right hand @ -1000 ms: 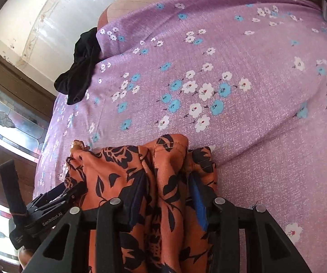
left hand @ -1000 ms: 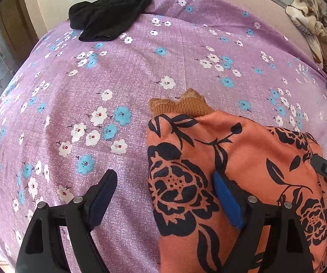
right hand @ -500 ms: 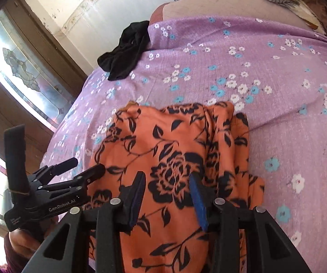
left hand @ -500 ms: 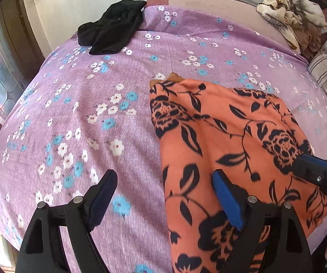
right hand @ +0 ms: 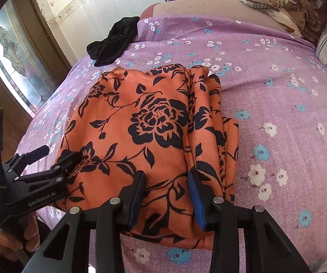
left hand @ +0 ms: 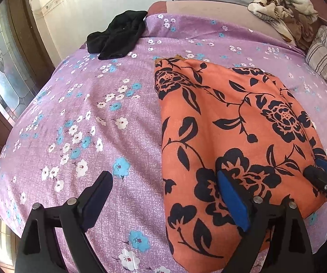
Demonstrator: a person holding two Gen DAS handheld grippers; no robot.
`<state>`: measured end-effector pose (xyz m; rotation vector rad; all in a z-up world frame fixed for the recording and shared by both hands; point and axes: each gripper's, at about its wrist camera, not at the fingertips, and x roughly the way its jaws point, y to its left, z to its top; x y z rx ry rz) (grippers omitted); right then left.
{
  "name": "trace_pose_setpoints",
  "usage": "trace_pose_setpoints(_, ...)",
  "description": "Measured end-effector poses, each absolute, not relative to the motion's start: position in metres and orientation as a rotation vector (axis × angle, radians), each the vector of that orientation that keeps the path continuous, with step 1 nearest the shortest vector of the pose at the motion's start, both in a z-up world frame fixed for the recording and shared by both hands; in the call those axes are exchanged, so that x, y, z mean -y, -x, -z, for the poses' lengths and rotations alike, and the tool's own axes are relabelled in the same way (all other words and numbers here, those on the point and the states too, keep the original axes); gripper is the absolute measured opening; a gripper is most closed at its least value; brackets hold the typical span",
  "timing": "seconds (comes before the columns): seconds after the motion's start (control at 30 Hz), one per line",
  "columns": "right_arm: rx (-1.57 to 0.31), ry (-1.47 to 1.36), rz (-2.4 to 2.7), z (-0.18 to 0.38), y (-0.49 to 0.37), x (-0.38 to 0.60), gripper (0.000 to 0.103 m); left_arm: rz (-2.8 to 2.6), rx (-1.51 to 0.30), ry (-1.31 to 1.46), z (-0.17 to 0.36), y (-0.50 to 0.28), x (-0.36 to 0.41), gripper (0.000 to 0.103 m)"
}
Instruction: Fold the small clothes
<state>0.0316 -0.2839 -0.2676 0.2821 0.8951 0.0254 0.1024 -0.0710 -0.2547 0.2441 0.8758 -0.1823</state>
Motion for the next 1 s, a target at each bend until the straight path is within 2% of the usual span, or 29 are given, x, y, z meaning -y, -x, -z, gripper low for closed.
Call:
trace_pose_setpoints(0.4, -0.923, -0.298, -0.018, 0.271, -0.019, 0.283, 0.042, 0.168, -0.902, -0.212, 0.249, -0.088, 0.065, 0.093)
trace_pose_setpoints(0.67, -0.901, -0.332, -0.012, 0.242, -0.002, 0.288, 0.043, 0.162, -0.936, -0.196, 0.235, -0.074, 0.059, 0.092)
trace_pose_setpoints(0.97, -0.791, -0.272, -0.017, 0.186, 0.03, 0.283, 0.044, 0.13, -0.821, -0.224, 0.174, -0.039, 0.05, 0.092)
trace_pose_setpoints(1.0, -0.773, -0.258, -0.016, 0.178, 0.034, 0.281, 0.049, 0.125, -0.796, -0.226, 0.164, -0.035, 0.049, 0.092)
